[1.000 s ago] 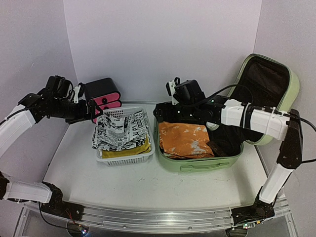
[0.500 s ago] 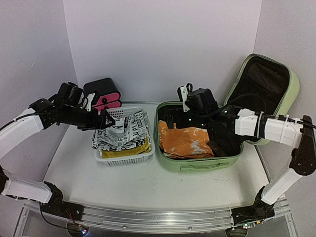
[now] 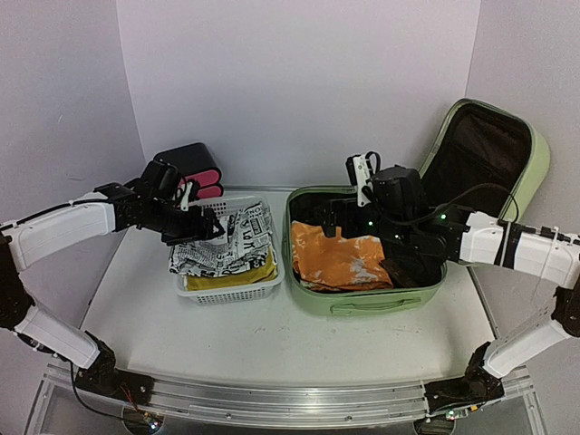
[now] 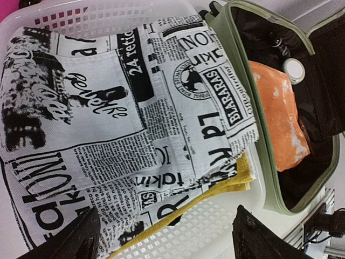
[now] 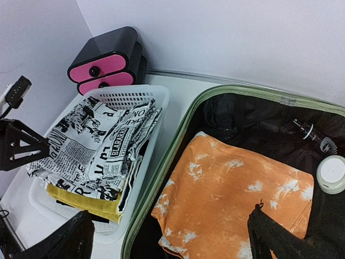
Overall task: Open, take out, and arrange the luggage
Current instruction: Adjust the clothes in the bin.
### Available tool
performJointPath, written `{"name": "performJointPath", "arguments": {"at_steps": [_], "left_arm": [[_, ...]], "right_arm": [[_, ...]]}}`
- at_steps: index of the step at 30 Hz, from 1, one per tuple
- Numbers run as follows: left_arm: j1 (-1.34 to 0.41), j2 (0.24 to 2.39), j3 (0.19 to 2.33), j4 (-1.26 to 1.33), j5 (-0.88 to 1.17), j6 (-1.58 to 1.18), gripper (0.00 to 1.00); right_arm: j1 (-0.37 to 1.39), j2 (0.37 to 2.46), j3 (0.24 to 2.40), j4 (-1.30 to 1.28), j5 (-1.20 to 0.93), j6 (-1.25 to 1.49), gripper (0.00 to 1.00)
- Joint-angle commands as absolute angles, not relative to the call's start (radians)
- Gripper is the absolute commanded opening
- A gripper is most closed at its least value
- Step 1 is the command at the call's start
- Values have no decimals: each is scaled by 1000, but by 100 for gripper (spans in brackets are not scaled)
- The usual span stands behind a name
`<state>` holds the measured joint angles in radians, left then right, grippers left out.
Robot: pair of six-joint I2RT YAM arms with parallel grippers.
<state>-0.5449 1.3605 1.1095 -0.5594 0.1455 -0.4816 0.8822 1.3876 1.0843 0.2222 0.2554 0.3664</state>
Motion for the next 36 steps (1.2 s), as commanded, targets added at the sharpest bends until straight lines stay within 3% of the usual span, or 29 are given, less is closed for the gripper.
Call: {"name": "performJointPath", "arguments": {"at_steps": [1, 18, 31, 36], "left_arm": [[-548, 1398, 1100, -504, 66, -502, 85], [-548, 1680, 1061, -472, 43, -532, 81], [-568, 1515, 1177, -462, 168, -514, 83], [-566, 1597, 1266, -463, 157, -505, 75]], "right_arm": [[884, 1337, 1065, 271, 273, 358, 98], [884, 1348, 1051, 285, 249, 377, 98], [884, 1333, 1048, 285, 271, 380, 98], [884, 1346, 1055, 285, 267, 387, 98]]}}
